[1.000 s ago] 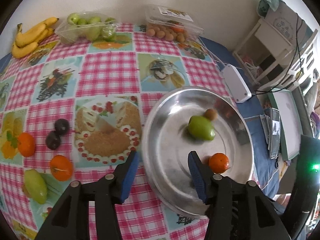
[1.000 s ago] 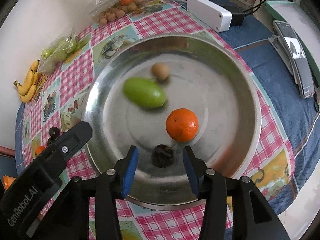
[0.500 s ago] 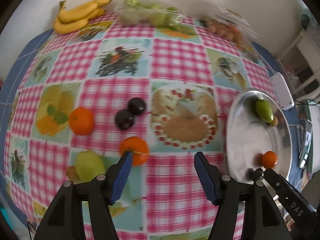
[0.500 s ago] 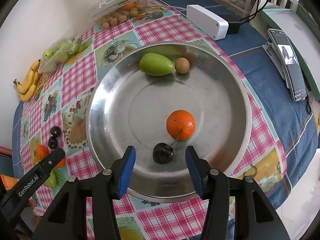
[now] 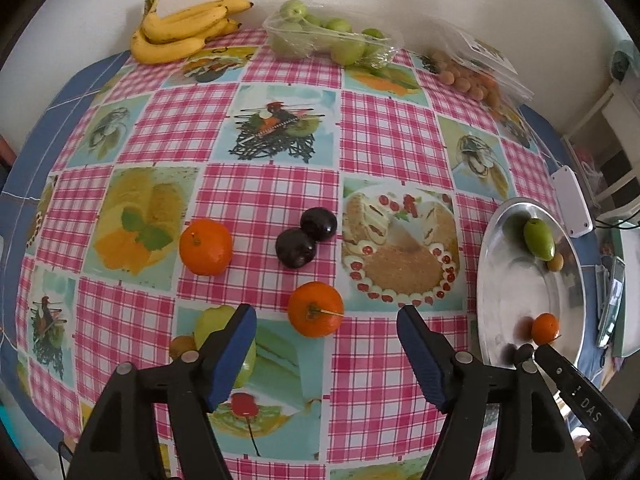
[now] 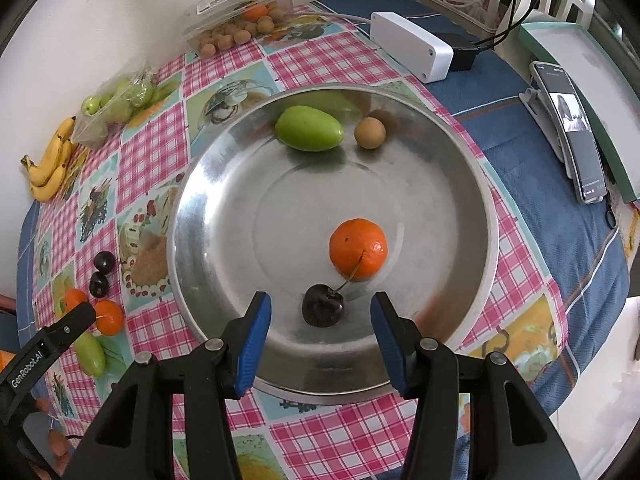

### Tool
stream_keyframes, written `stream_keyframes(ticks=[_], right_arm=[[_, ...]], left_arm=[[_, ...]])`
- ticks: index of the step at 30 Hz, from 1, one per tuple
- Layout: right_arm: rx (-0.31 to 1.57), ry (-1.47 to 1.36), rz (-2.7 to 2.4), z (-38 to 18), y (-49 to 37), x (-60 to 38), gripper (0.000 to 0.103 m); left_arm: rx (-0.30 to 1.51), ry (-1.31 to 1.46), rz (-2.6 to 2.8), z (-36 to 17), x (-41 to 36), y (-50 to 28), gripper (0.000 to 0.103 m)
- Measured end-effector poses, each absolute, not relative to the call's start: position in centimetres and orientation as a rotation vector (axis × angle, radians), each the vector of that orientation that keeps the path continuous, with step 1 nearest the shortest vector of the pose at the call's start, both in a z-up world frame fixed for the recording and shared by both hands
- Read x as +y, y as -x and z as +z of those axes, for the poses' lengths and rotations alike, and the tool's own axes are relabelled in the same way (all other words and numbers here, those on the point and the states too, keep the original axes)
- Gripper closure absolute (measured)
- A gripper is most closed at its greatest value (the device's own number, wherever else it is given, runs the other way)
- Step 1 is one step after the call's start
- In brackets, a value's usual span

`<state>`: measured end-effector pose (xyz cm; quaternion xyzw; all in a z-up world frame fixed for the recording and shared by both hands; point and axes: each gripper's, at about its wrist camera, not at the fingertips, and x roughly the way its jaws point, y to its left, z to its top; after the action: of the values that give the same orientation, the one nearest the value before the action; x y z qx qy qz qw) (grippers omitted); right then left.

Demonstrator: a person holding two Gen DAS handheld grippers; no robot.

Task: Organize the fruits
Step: 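Withdraw both open tools from the bowl toward the loose fruits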

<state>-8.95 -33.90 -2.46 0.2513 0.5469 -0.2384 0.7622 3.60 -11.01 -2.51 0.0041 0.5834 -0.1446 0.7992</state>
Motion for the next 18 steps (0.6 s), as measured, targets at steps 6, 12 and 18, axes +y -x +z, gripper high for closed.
stream_keyframes(ticks=[6,12,18], right_arm=[[1.192,-0.543,-0.529,-2.69,8.74,-33.74,0.034],[1.198,-0.539,-0.524,-2.92,8.51,-33.53,0.032],[1.191,-0.533,-0.514,-2.94,8.29,-33.42,0.020]], left_arm=[[1.234,-0.015,-0.307,-2.33,-10.75,-3.72,0.012],[1.229,-0.012,-0.284,-2.43,-10.37,-3.97,0.006],[1.232,-0.018,-0.245,-2.70,-10.01,-4.14,0.000]])
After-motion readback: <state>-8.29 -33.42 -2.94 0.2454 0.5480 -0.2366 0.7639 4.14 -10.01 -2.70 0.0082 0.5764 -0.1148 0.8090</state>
